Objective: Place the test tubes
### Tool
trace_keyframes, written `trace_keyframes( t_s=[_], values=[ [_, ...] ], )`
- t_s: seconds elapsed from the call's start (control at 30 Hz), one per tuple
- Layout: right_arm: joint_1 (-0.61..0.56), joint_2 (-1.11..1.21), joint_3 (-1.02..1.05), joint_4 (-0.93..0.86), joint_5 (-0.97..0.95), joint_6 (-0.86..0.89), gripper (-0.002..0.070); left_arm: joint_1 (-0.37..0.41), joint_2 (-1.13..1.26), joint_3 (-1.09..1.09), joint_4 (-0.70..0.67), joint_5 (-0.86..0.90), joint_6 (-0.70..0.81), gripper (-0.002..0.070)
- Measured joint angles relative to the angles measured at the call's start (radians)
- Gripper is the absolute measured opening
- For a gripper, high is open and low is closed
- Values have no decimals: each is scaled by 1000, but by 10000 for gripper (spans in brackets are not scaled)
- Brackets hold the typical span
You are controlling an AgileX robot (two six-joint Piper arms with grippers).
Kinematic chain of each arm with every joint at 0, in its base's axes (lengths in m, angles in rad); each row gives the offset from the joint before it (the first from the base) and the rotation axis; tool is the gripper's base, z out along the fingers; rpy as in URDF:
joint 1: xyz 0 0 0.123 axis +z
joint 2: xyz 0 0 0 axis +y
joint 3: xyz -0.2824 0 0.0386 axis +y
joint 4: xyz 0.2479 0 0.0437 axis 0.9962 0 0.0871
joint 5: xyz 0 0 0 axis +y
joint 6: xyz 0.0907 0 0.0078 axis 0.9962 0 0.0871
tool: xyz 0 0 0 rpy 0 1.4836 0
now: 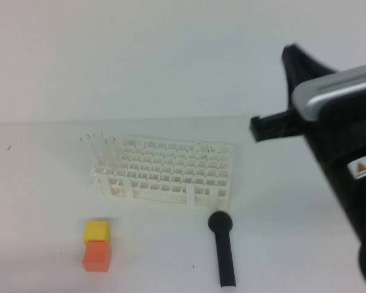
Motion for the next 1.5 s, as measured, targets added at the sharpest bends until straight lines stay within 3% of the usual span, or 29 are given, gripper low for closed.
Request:
trace_keyframes(
  t_s=[0.17, 0.5, 0.67, 0.93, 1.5],
  values=[
    [-107, -107, 0, -166, 78, 0, -1, 0, 0, 0, 0, 0, 0, -1],
    [-238, -434, 44, -545, 637, -2, -1, 0, 0, 0, 0, 0, 0, -1],
    [-290, -653, 138, -570, 762, -2, -1, 0, 0, 0, 0, 0, 0, -1],
    [-469, -1012, 383, -517, 816, -2, -1, 0, 0, 0, 0, 0, 0, -1],
    [-490, -1159, 569, -491, 901, -2, 4, 0, 0, 0, 0, 0, 0, -1]
  ],
)
